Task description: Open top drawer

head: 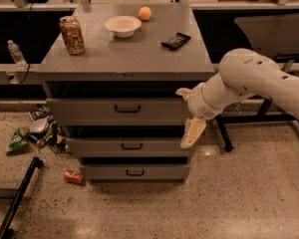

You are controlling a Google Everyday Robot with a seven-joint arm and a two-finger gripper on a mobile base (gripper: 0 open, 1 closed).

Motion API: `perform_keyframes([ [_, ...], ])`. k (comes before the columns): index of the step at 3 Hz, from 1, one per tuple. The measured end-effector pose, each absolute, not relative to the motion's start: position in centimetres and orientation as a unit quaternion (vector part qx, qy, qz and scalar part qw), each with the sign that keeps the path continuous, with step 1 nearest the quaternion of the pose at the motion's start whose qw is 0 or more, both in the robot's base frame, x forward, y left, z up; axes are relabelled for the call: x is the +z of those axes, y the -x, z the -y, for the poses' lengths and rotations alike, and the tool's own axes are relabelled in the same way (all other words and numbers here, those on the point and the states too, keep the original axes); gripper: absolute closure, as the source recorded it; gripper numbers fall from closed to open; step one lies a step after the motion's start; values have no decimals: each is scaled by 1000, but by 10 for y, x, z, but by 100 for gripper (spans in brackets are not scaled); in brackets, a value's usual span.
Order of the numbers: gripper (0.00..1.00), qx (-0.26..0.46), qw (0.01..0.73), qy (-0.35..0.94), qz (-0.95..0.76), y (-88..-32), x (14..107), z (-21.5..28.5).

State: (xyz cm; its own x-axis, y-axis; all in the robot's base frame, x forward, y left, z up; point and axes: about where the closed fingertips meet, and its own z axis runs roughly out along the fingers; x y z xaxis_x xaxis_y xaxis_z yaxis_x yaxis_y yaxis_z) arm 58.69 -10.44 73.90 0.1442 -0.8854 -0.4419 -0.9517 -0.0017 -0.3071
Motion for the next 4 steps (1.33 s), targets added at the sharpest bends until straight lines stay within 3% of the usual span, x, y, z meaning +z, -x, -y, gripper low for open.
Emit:
perform_keyframes([
  [4,0,75,252,715,-648,-680,684,101],
])
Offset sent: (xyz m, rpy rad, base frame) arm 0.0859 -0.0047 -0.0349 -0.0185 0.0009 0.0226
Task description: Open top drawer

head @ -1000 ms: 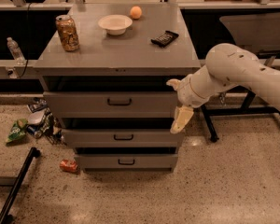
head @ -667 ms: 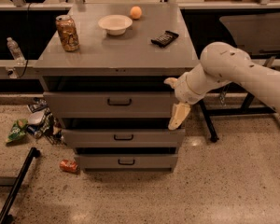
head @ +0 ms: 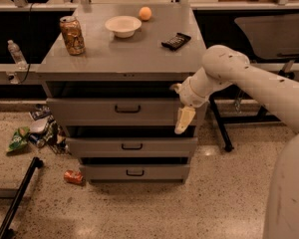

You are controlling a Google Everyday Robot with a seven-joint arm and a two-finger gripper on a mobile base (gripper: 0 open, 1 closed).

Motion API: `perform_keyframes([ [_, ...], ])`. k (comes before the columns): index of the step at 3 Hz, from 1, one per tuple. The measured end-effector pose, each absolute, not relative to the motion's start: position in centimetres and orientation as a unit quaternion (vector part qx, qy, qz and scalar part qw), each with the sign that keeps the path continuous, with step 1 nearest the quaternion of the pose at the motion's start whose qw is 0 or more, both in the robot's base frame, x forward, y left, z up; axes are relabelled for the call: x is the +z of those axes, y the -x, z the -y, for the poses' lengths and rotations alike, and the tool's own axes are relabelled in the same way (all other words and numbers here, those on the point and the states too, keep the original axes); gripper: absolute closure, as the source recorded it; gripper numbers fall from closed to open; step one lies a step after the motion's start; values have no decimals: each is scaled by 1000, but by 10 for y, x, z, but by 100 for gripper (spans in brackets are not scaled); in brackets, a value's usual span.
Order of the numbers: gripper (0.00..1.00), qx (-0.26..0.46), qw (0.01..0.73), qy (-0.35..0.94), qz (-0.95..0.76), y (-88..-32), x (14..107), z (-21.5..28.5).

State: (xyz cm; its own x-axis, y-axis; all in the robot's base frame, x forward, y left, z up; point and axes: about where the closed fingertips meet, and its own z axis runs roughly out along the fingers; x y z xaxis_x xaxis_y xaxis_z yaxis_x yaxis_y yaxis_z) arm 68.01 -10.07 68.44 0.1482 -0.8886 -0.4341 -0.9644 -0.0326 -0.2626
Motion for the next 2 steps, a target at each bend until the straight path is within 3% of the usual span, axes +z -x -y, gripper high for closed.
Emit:
perform_keyframes([
  [2,49,92,232,713,-656,-682,663,103],
])
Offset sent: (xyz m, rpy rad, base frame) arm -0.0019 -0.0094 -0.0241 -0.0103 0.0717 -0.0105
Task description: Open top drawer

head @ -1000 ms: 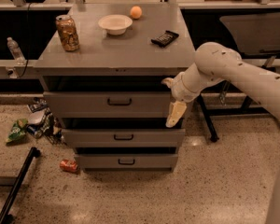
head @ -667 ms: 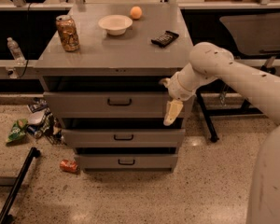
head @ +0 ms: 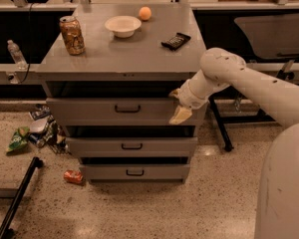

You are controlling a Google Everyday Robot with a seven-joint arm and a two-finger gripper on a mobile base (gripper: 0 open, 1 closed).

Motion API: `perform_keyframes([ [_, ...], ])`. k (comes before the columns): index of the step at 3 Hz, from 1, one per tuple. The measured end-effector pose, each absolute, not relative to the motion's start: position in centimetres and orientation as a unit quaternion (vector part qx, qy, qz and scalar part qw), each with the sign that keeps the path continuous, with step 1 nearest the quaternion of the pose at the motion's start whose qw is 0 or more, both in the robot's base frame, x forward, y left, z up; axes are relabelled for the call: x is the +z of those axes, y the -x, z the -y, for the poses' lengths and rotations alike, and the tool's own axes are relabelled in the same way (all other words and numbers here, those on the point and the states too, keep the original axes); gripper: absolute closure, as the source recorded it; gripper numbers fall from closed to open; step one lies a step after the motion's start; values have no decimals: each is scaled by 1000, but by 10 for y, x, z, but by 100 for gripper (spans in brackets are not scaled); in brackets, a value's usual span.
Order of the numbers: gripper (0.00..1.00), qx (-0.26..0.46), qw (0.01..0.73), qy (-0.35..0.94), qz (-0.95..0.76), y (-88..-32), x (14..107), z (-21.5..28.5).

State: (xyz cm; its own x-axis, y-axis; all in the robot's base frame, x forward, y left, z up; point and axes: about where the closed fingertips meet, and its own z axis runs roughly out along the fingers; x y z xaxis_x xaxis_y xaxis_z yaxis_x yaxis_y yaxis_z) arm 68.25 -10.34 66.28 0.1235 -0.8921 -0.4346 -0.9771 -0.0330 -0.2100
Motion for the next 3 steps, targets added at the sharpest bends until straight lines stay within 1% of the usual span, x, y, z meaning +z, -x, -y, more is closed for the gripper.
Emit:
perform_keyframes([
  [1,72,94,216,714,-659,-666,669,111],
  [2,96,94,216,714,-659,-666,674,111],
  [3,92,94,216,714,-659,-666,681,111],
])
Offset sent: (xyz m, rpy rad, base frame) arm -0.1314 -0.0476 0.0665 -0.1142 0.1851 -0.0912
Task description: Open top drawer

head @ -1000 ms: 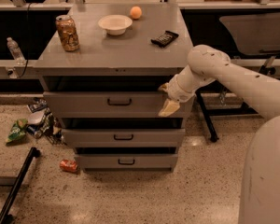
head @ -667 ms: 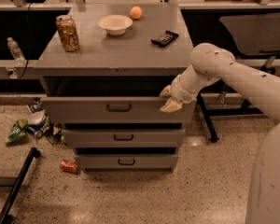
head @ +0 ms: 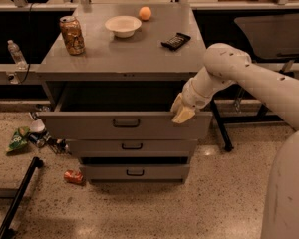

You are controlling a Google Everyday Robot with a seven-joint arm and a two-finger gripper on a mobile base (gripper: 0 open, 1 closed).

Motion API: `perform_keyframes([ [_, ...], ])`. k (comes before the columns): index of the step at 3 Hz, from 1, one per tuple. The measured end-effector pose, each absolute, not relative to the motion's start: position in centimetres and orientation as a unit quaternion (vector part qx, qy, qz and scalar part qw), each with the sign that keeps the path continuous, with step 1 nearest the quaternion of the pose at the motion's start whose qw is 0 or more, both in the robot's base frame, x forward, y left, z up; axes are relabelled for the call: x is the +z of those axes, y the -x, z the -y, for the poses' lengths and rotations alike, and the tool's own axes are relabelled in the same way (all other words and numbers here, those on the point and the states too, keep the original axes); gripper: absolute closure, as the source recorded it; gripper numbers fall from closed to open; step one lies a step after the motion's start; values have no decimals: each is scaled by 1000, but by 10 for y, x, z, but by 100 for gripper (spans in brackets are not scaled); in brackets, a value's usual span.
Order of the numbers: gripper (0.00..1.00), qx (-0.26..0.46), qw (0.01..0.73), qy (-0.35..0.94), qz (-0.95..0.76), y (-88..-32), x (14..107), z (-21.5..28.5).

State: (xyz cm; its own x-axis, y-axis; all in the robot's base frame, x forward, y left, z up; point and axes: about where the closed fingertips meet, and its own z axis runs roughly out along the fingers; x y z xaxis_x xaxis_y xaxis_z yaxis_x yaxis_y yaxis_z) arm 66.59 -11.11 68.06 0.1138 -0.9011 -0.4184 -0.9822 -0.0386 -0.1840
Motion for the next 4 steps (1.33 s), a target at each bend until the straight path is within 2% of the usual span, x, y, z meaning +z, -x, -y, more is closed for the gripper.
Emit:
perform_keyframes([
  [1,69,94,215,714,-659,-666,681,111],
  [2,46,105,191,703,-677,-633,699,118],
  [3,14,107,187,701,-680,-627,702,120],
  [4,0,126,158,683,-702,-586,721,128],
])
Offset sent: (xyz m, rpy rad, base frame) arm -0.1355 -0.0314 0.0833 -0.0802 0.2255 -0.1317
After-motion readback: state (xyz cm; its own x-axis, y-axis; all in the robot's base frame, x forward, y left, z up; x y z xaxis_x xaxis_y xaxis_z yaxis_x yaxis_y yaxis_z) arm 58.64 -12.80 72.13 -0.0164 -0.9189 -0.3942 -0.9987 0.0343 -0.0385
